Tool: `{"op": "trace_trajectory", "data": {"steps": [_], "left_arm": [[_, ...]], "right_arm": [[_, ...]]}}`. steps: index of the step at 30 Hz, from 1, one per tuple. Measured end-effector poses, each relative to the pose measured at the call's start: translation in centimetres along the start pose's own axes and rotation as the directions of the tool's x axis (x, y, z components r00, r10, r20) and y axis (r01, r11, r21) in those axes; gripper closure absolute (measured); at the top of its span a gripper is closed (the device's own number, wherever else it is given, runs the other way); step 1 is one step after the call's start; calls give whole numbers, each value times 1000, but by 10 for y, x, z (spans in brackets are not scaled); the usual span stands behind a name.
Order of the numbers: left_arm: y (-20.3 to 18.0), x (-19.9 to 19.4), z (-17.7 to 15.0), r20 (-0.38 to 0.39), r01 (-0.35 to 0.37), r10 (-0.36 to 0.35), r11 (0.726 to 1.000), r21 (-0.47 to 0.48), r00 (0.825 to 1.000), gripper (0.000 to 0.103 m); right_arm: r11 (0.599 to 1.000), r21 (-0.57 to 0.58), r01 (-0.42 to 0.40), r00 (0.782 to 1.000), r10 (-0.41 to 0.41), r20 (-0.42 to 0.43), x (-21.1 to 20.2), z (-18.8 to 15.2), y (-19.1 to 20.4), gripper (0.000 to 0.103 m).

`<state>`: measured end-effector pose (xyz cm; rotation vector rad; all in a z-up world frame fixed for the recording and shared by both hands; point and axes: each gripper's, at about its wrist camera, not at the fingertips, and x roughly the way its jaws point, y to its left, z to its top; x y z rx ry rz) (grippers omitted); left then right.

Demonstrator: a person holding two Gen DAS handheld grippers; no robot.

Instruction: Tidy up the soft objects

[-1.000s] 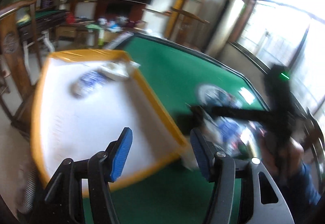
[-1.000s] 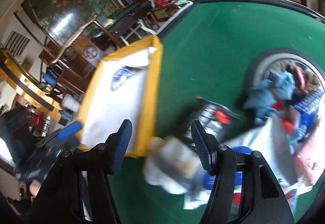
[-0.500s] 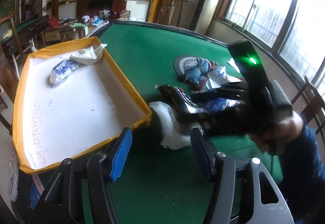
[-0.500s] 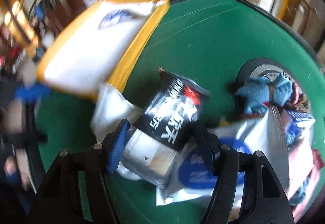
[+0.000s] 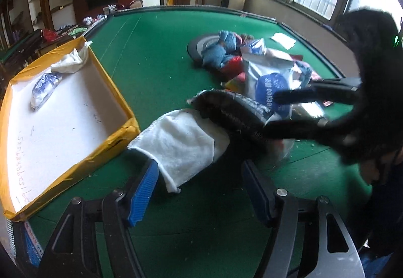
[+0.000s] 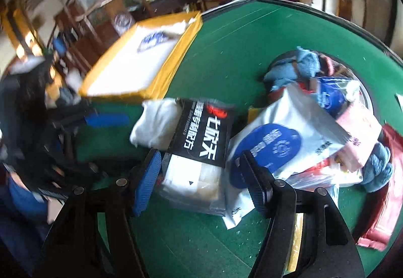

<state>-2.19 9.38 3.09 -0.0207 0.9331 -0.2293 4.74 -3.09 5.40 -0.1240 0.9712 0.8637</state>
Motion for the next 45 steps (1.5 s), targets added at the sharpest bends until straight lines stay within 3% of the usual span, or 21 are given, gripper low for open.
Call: {"op": "trace_trajectory", "data": {"steps": [9, 10, 11, 12, 13, 15, 17, 20, 23, 28, 34, 35, 36, 37, 41, 42, 45], "left_arm": [[-5, 35, 27, -16, -51, 50, 998, -28, 999, 35], [-4, 38, 26, -11, -57, 57, 998, -34, 998, 40], [-2, 41, 24, -17, -61, 60, 997, -41, 998, 55], [1, 43, 22, -24, -57, 56, 997, -49, 998, 65], [3, 42, 20, -12, -42, 41, 997, -61, 999, 66], [7, 35, 13, -2, -30, 30, 997, -67, 1000, 81], [7, 25, 4, 4, -29, 30, 997, -68, 1000, 87], [8, 14, -11, 3, -43, 43, 998, -53, 999, 87], [17, 10, -19, 12, -4, 5, 996, -84, 1000, 87], [20, 11, -18, 7, 7, -7, 996, -92, 1000, 87], [9, 17, -10, -2, -47, 47, 997, -68, 999, 82], [7, 19, -8, -4, -57, 57, 996, -62, 998, 80], [3, 20, -7, -6, -74, 74, 996, -49, 997, 76], [1, 21, -6, -10, -87, 87, 996, -38, 996, 74], [-11, 30, 0, -32, -100, 101, 995, 13, 994, 34], [-13, 34, 1, -50, -122, 123, 992, 22, 991, 29], [-7, 35, 4, -42, -90, 89, 996, -10, 995, 32]], "right_arm": [[998, 58, -18, 999, 16, 46, -10, 0, -10, 37], [998, 66, -22, 999, 19, 48, -11, 0, -11, 37], [997, 75, -29, 998, 25, 50, -10, 1, -12, 37], [996, 82, -38, 998, 34, 51, -9, 1, -13, 37], [995, 84, -46, 998, 41, 52, -11, 0, -15, 37], [994, 84, -64, 997, 60, 51, -8, 1, -12, 37], [993, 92, -77, 996, 73, 45, -5, 0, -11, 37], [990, 116, -85, 996, 82, 35, 4, -1, -11, 37], [986, 135, -101, 995, 98, 32, 13, -1, -9, 37], [980, 171, -100, 995, 97, 30, 30, 0, -3, 37], [998, 57, 17, 1000, -18, 14, 42, -1, 22, 37], [998, 33, 45, 999, -45, 14, 44, -2, 27, 39], [998, 26, 58, 998, -58, 18, 43, -2, 29, 56], [998, 33, 56, 998, -56, 1, 45, -3, 29, 59], [997, 40, 64, 998, -65, 7, 37, -4, 27, 69], [997, 46, 65, 998, -66, 19, 32, -4, 25, 69], [994, 74, 75, 994, -80, 73, 16, -1, 17, 70]]}}
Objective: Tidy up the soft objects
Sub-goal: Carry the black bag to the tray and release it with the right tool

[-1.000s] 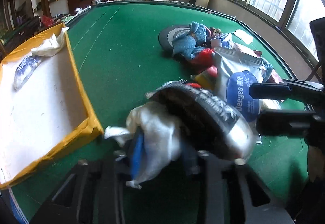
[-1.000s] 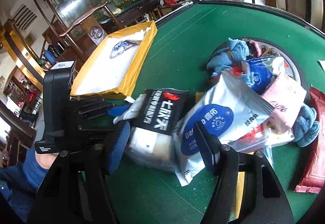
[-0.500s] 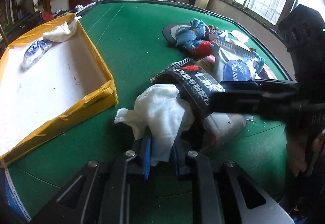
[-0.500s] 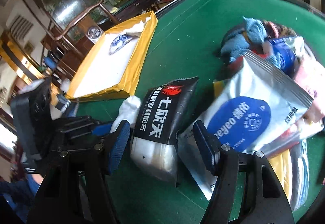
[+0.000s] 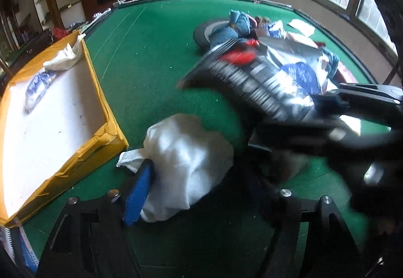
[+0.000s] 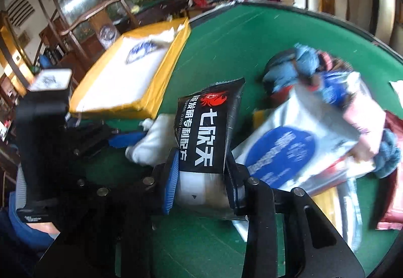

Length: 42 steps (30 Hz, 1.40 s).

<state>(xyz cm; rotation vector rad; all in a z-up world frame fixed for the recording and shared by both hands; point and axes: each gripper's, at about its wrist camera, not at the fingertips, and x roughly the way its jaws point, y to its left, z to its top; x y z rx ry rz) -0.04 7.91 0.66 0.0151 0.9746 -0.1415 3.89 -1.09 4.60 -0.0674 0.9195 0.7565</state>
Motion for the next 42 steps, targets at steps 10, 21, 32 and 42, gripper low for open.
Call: {"op": "trace_trajectory", "data": {"steps": [10, 21, 32, 42], "left_arm": [[11, -17, -10, 63, 23, -20, 998, -60, 998, 84], [18, -47, -8, 141, 67, -52, 992, -104, 989, 84], [48, -65, -8, 191, 56, -23, 984, -171, 981, 84], [115, -82, -10, 236, 37, 33, 957, -287, 971, 84]], "right_arm": [[995, 59, -80, 995, 76, 62, -16, 6, -11, 70], [995, 61, -79, 995, 76, 62, -15, 1, -14, 70], [996, 45, -76, 994, 72, 81, -18, 1, -9, 70], [993, 55, -101, 991, 96, 92, -18, 6, -4, 70]]}}
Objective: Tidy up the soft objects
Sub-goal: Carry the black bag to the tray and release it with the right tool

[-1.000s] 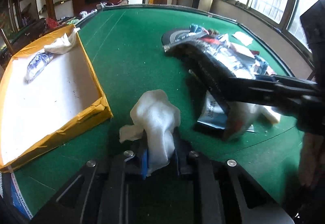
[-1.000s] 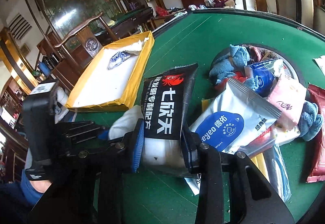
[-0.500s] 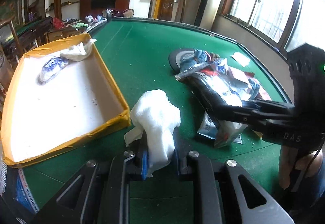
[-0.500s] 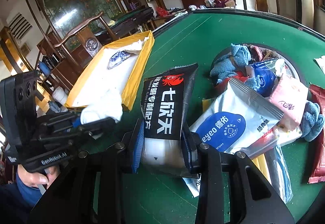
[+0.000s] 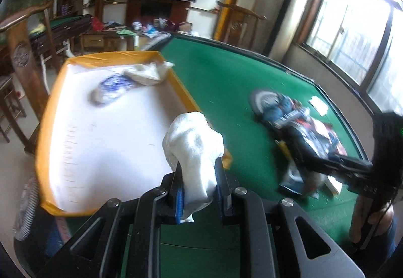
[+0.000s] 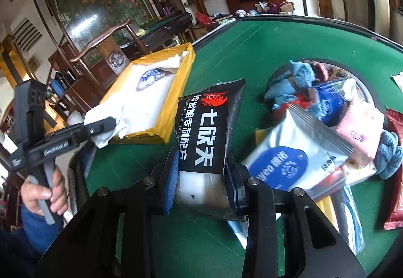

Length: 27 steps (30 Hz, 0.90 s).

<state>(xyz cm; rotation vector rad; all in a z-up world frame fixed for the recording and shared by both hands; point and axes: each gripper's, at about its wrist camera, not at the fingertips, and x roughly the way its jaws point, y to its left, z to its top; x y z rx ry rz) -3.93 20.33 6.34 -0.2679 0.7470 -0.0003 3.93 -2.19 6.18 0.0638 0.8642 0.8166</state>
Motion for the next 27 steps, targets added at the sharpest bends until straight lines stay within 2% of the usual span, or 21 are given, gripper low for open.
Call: {"op": "trace_trajectory", "data": {"steps": [7, 10, 14, 21, 26, 27], "left_arm": [[51, 2, 16, 20, -50, 51, 996, -78, 998, 84], [66, 9, 17, 12, -56, 57, 993, -108, 998, 84], [80, 22, 17, 1, -79, 80, 988, -131, 997, 84], [91, 29, 15, -14, -76, 75, 987, -142, 997, 84], [93, 32, 16, -16, -75, 73, 987, -141, 997, 83], [94, 33, 16, -17, -76, 74, 987, -145, 997, 83]], "right_arm": [[998, -20, -52, 999, 52, 4, 13, 28, 40, 70], [996, -52, -67, 998, 67, 0, 32, 45, 67, 70], [994, -46, -101, 994, 99, -46, 78, 63, 92, 70], [997, -42, -65, 986, 58, -157, 157, 76, 109, 69], [996, -83, -45, 979, 27, -200, 175, 73, 119, 66], [995, -92, -39, 978, 19, -208, 177, 72, 120, 63]]}}
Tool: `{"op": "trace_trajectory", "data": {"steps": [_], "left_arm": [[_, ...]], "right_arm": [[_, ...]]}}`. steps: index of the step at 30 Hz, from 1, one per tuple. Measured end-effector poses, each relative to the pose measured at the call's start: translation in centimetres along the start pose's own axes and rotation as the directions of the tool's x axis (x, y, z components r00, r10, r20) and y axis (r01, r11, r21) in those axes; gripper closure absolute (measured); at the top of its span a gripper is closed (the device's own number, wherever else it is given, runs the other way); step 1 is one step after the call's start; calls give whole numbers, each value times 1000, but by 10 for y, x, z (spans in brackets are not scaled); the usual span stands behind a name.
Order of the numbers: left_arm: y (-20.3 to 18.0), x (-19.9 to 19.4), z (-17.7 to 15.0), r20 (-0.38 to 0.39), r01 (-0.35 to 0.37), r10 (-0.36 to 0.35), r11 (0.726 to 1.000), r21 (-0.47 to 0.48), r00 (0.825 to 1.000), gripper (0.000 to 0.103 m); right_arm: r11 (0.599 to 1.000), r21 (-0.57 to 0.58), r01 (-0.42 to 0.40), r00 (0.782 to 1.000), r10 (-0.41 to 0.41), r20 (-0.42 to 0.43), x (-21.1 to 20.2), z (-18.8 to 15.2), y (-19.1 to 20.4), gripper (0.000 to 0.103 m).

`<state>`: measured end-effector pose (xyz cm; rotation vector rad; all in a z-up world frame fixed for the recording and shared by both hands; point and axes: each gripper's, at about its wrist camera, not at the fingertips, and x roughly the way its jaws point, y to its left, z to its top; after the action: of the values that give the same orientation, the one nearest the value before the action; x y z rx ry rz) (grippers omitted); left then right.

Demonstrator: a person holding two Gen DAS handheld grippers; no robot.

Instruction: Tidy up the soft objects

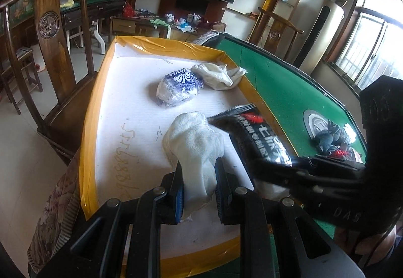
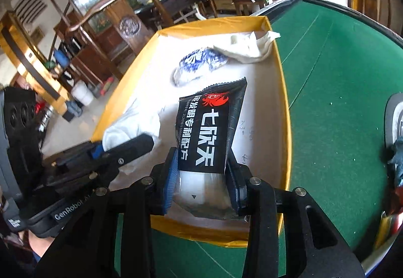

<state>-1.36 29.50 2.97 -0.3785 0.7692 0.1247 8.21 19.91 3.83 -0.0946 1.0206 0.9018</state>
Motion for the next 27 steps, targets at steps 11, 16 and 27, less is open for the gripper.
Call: {"op": "trace_trajectory", "data": {"steps": [11, 16, 27], "left_arm": [[-3, -16, -1, 19, -20, 20, 1000, 18, 1000, 82], [-16, -40, -1, 72, 5, -8, 999, 39, 997, 82], [-82, -58, -19, 72, 83, -97, 981, 177, 993, 82]], "right_arm": [[995, -62, 83, 995, -80, 62, -37, -3, 7, 48], [934, -75, 349, 913, -321, 254, -104, -11, 23, 48], [833, 163, 528, 769, -551, 325, -174, -100, -49, 22]]}}
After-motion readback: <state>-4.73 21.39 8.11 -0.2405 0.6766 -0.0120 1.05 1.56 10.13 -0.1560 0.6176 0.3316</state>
